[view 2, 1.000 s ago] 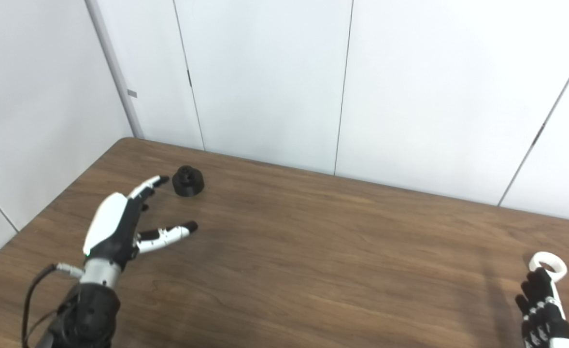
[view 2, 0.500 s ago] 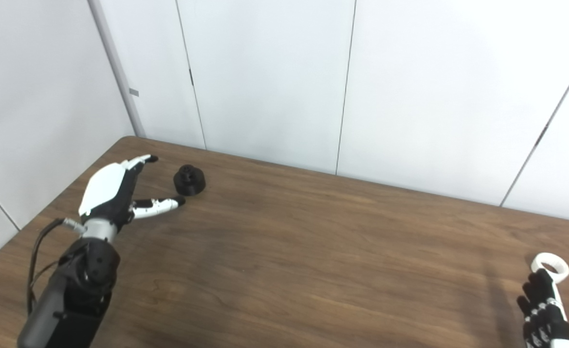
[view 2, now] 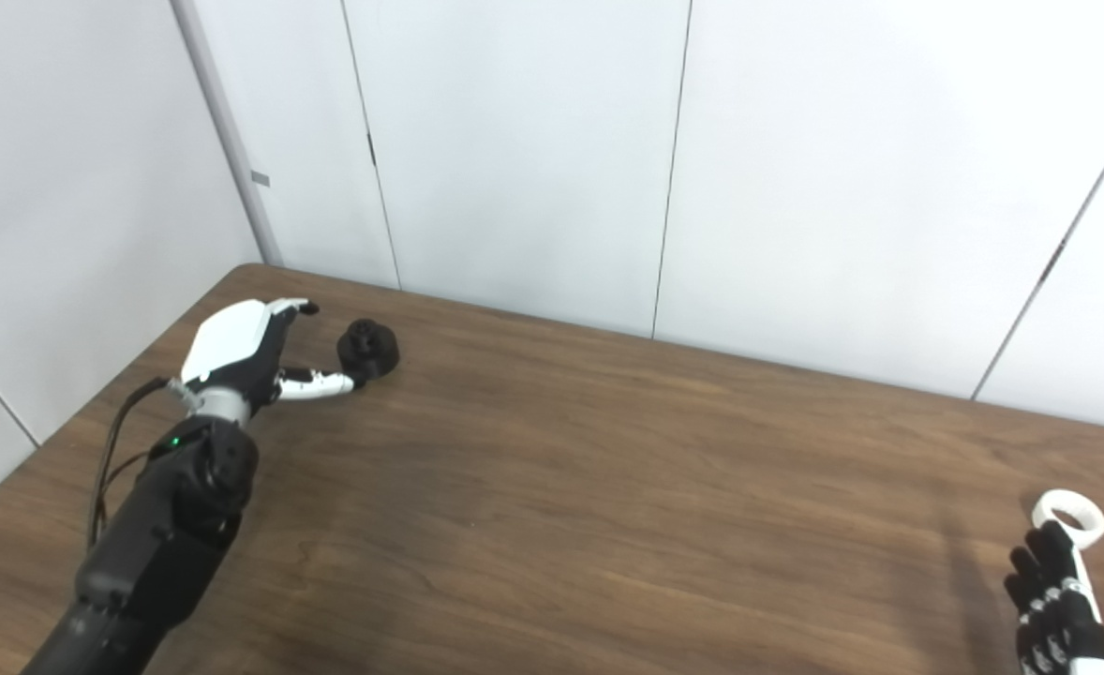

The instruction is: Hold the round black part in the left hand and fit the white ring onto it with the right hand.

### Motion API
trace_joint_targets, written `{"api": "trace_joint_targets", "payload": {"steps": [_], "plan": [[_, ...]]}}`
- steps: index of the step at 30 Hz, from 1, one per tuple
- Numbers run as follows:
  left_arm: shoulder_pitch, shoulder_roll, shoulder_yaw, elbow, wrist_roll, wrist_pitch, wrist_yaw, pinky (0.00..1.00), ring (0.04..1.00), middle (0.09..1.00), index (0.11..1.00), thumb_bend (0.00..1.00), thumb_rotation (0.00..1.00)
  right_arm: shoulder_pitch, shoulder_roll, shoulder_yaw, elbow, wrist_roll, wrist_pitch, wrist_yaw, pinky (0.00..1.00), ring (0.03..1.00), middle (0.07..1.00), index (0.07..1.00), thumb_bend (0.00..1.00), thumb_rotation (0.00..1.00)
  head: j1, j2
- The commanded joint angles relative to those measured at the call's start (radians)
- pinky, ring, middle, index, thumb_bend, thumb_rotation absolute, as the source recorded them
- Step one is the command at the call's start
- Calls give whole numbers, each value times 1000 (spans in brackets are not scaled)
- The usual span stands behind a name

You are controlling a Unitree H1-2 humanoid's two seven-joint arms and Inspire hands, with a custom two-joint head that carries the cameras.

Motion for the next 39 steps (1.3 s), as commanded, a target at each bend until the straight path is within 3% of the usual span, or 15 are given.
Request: {"api": "trace_joint_targets", "payload": {"steps": [1,15,29,39], "plan": [[-63,37,-2,19,10,-4,36,1000,966,930,867,867,444,91,43,17,83,0,-6,-3,1000,984,991,976,538,1000,-1,2],[-190,26,-31,239,-45,6,62,1000,987,936,870,886,406,106,51,19,64,-8,-4,-10,1000,977,974,965,549,1000,-19,4],[-271,1,-24,359,-113,8,47,1000,991,939,858,952,357,123,48,21,39,-21,-2,-21,1000,966,968,966,545,1000,-36,12],[-305,16,-108,422,-105,5,44,1000,991,926,833,938,347,133,47,21,22,-22,3,-20,1000,967,971,968,556,1000,-44,16]]}}
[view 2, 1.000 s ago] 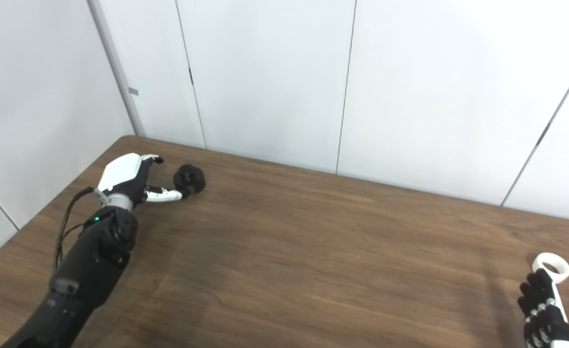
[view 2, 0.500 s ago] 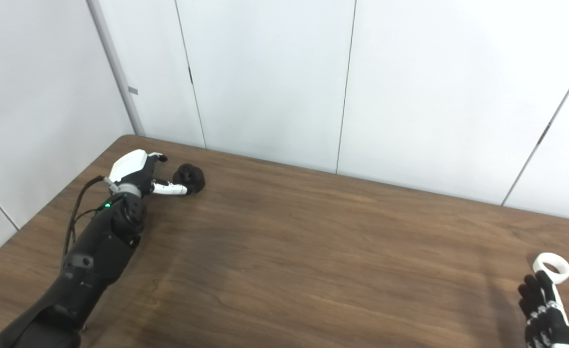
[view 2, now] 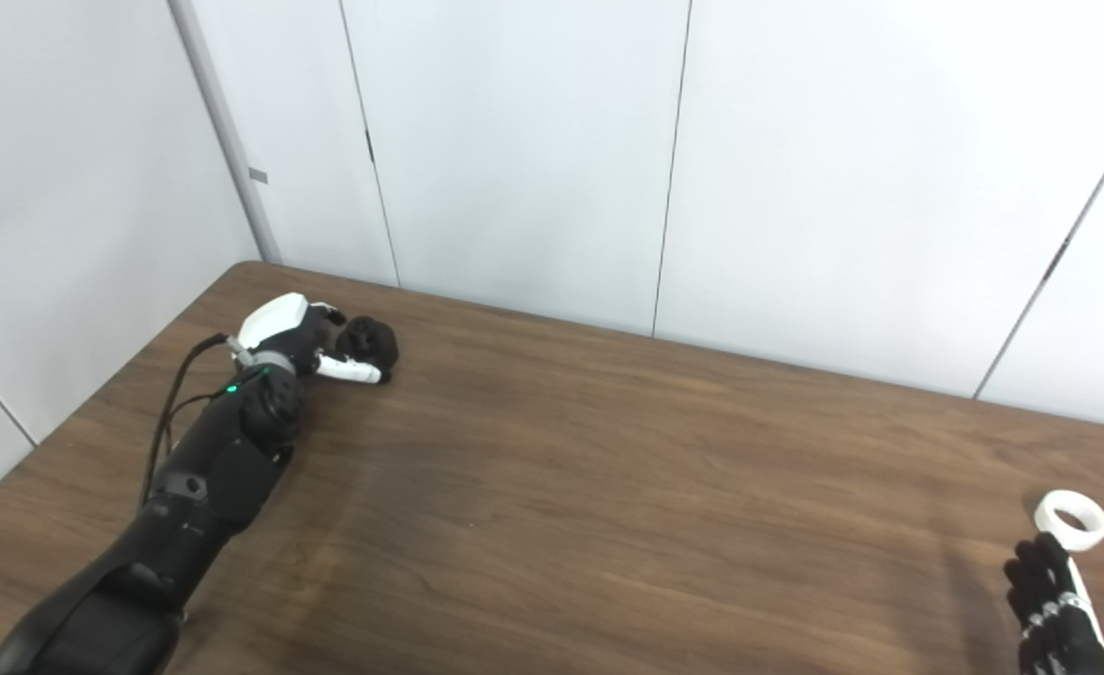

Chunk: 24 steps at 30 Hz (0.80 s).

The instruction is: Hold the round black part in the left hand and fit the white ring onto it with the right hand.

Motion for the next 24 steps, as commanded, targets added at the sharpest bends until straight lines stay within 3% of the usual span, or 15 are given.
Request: {"api": "trace_joint_targets", "payload": {"steps": [1,24], "plan": [[-59,31,-9,-5,10,-2,23,1000,993,927,833,930,342,85,37,17,75,6,1,0,1000,962,967,966,555,1000,1,1],[-45,35,-3,-23,29,1,21,991,968,908,777,862,272,88,36,13,72,9,3,-1,1000,960,963,960,554,1000,6,6]]}}
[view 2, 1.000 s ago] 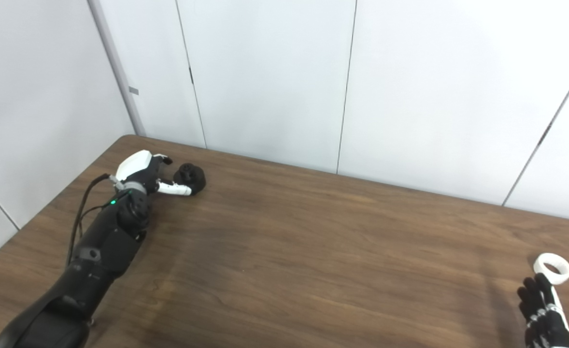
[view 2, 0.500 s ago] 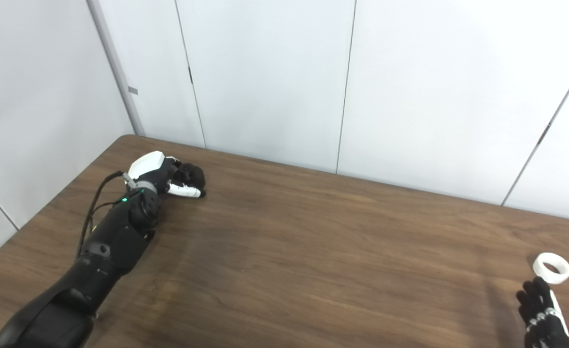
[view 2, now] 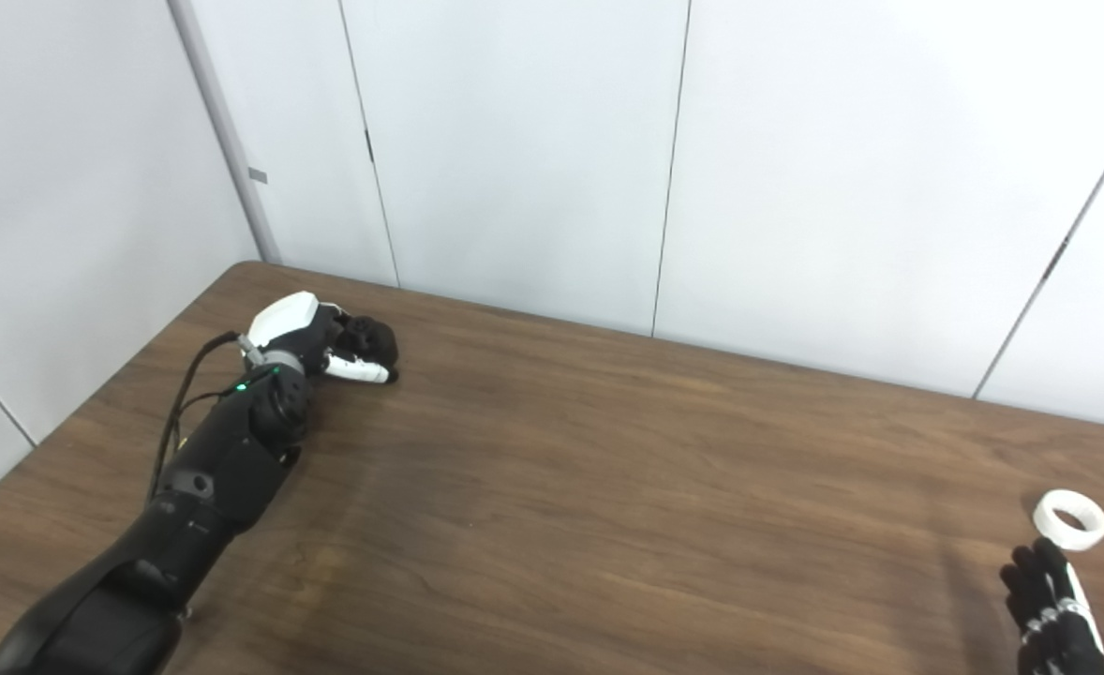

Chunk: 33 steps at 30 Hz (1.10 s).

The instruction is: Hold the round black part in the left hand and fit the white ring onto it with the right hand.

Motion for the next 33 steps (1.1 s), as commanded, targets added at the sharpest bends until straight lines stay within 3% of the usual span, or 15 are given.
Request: {"api": "trace_joint_targets", "payload": {"steps": [1,10,11,13,18,21,24,29,33], "plan": [[-37,34,12,-26,30,1,13,991,967,906,770,860,267,82,35,14,78,9,0,0,1000,960,964,960,556,1000,0,0],[-36,35,16,-26,21,1,29,920,905,855,626,760,188,84,35,12,78,11,6,-1,1000,960,961,960,554,1000,0,-1],[-35,36,17,-27,11,-2,39,896,873,817,533,599,104,85,34,12,78,8,5,-2,1000,959,961,960,552,1000,0,-1],[-34,38,18,-26,-7,-14,54,873,845,787,495,537,65,84,34,12,79,6,3,-3,1000,958,961,958,554,1000,1,-2],[-32,41,14,-29,-23,-30,74,827,797,743,485,520,47,82,33,11,84,10,-1,0,1000,957,964,960,550,1000,1,-2],[-28,42,9,-36,-29,-37,83,907,846,774,485,520,45,81,34,12,83,12,1,0,1000,961,966,964,543,1000,-2,-4],[-23,42,3,-41,-31,-48,96,896,819,744,485,520,43,80,36,13,84,9,2,-2,1000,964,968,966,536,1000,-2,-4],[-18,43,-9,-68,-35,-41,97,944,880,818,486,520,45,76,37,13,91,11,-2,0,1000,966,968,967,539,1000,-4,-5],[-11,47,-14,-111,-34,-46,92,945,895,825,485,520,46,76,42,13,88,10,9,-7,1000,959,963,962,550,1000,-8,-4]]}}
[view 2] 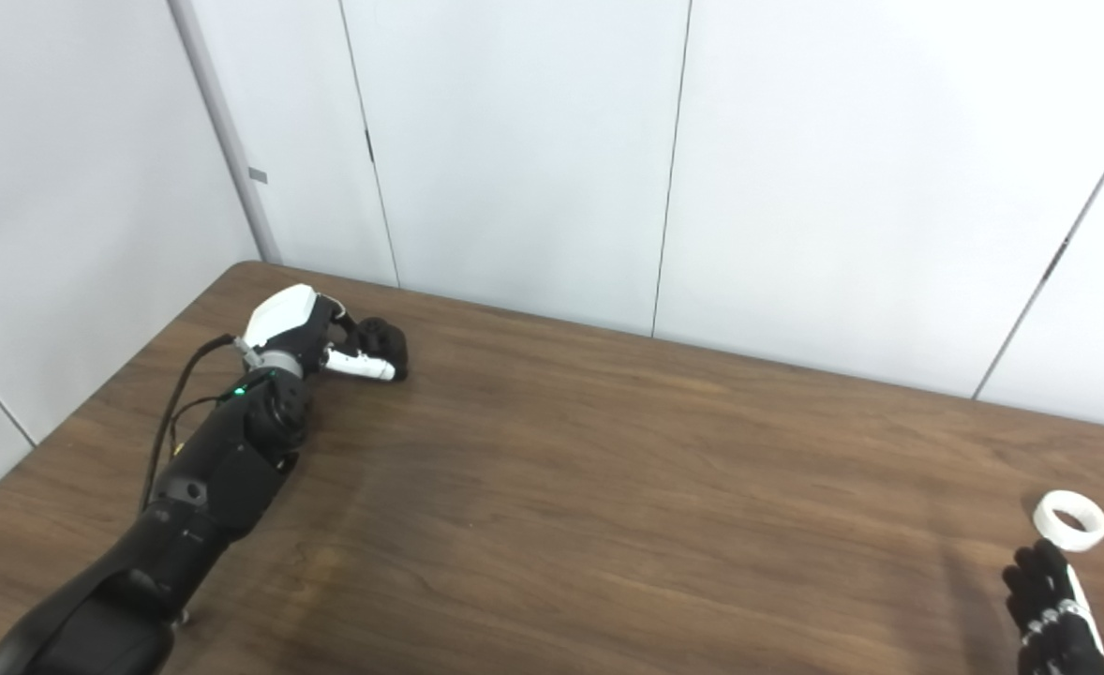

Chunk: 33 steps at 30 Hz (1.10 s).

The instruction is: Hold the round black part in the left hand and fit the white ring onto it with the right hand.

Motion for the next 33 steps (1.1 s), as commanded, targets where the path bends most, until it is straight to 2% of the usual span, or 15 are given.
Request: {"api": "trace_joint_targets", "payload": {"steps": [1,6,11,22,28,33], "plan": [[-32,41,1,-56,10,-24,20,952,899,823,485,520,46,76,42,15,87,8,8,-6,1000,959,963,963,551,1000,0,2],[0,30,2,-156,5,-8,2,958,884,805,485,521,47,75,44,20,86,-8,4,-10,1000,959,966,968,558,1000,-5,2],[44,-2,0,-247,-4,-4,-4,931,869,797,484,521,45,72,49,23,87,-8,-5,-8,998,961,967,962,556,1000,-17,8],[131,-84,11,-454,24,22,-69,992,884,797,486,520,45,78,62,28,83,-36,-3,-22,983,946,947,944,615,987,-62,19],[193,-110,-21,-558,36,17,-109,1000,898,814,486,521,46,80,66,30,78,-33,-9,-18,967,938,942,938,592,967,-87,26],[248,-119,-88,-655,80,6,-148,1000,881,803,487,521,47,78,67,31,80,-53,-9,-26,952,929,933,928,623,946,-104,26]]}}
